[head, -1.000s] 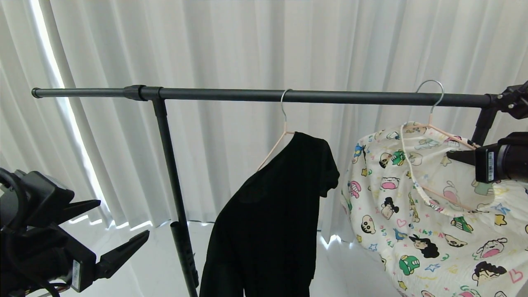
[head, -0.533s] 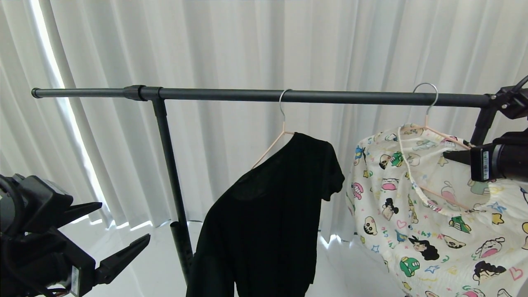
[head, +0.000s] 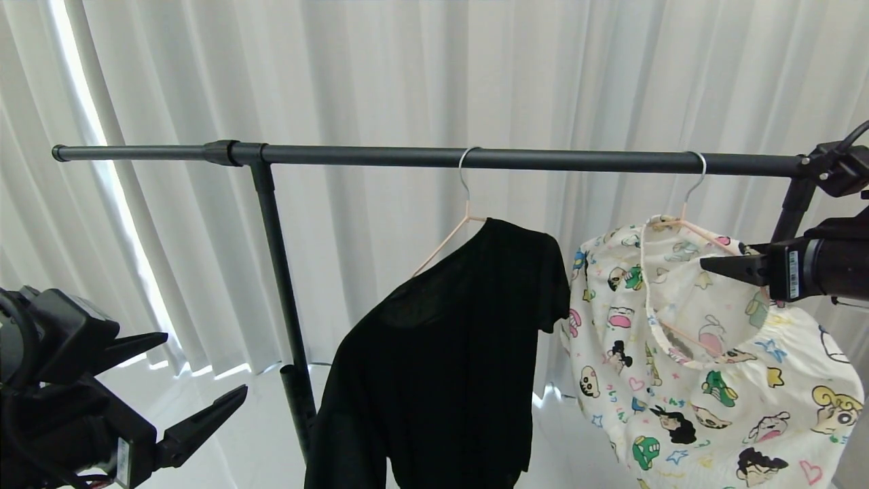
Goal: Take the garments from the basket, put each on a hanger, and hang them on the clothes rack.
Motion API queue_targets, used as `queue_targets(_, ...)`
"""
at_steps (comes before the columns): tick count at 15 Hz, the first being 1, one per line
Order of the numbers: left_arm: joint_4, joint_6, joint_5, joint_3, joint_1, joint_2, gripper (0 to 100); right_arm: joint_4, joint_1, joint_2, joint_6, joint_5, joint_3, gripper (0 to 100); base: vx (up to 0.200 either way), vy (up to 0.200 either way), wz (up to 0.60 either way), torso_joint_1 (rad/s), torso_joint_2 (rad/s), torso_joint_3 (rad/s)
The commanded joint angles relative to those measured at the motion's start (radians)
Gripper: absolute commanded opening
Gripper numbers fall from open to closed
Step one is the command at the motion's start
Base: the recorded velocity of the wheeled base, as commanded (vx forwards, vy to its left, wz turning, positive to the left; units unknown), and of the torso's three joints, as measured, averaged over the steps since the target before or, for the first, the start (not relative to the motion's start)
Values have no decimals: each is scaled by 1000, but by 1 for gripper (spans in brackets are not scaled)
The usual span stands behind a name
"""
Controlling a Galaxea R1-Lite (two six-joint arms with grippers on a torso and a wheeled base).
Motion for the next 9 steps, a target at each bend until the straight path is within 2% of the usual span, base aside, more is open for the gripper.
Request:
queue_targets(1,-1,-1,0,2,1,0,100,-1,1,-22,0,0,0,100,0,0,0,0,0,0)
queue_targets(5,-1,-5,2,5,5,-6,100,1,-1,-134,11,3,2,100,0,0,0,0,0,0)
queue_targets(7,-1,-5,3,6,5,-3,100,-1,-11,-198,3,-2,39,100,0,0,0,0,0,0)
queue_targets(8,-1,-5,3,5,5,-2,100,3,-31,-226,-14,-2,65,100,0,0,0,0,0,0)
queue_targets(9,-1,-5,5,5,7,0,100,6,-71,-243,-64,-20,95,100,0,0,0,0,0,0)
